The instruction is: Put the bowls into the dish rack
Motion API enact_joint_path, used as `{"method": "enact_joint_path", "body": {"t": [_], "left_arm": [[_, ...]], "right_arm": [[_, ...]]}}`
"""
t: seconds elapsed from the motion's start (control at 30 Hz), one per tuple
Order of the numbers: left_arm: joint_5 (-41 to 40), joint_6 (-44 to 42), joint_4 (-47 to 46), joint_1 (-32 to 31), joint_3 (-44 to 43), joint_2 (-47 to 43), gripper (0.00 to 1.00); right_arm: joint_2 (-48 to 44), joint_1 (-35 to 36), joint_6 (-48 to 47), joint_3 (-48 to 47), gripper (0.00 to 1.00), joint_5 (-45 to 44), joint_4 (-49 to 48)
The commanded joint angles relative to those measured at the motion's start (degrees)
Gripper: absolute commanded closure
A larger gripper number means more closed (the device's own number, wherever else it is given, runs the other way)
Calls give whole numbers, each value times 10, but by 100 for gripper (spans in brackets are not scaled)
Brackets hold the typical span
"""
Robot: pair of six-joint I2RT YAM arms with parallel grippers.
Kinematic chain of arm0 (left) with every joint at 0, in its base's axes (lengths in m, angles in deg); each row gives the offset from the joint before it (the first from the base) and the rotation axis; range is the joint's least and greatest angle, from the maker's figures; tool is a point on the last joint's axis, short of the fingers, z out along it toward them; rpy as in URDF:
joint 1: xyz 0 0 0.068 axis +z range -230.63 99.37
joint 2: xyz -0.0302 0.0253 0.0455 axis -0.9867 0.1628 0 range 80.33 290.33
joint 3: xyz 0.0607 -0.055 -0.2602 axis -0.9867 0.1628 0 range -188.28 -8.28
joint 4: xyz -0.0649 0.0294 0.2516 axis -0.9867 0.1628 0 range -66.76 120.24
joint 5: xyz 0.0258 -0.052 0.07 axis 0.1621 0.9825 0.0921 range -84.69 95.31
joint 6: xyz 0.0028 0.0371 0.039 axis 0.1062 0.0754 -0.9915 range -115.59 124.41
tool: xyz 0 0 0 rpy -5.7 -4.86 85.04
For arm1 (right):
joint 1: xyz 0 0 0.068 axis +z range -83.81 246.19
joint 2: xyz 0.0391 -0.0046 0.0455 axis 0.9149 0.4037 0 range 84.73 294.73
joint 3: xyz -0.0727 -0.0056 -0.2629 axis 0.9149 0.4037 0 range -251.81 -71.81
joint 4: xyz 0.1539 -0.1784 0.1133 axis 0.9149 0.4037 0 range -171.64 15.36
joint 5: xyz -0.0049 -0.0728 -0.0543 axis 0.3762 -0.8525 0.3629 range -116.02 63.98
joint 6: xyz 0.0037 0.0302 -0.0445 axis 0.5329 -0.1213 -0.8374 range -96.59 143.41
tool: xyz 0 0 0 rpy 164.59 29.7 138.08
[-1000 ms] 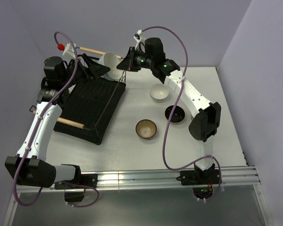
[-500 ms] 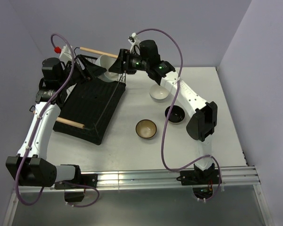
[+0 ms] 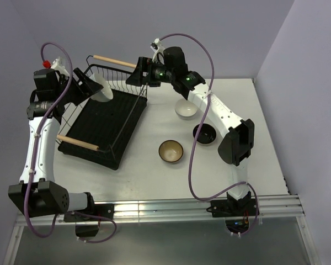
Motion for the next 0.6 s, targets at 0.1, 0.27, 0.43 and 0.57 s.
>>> {"method": "enact_joint_path", "body": {"t": [0.1,0.27,0.43,0.57], "left_arm": [[-166,-178,137,3,-74,6,100],[-262,-252,191,3,-66,25,100],[-319,-298,236,3,-67,48,100],[-366,-326,265,-6,-77,78,100]], "right_arm": [[-35,-20,-40,-8,0,-13,22],[-51,-36,-46,17,0,-6,38],[-63,-55,-48,43,0,2,47],[-68,-68,-48,55,0,9,52]]}}
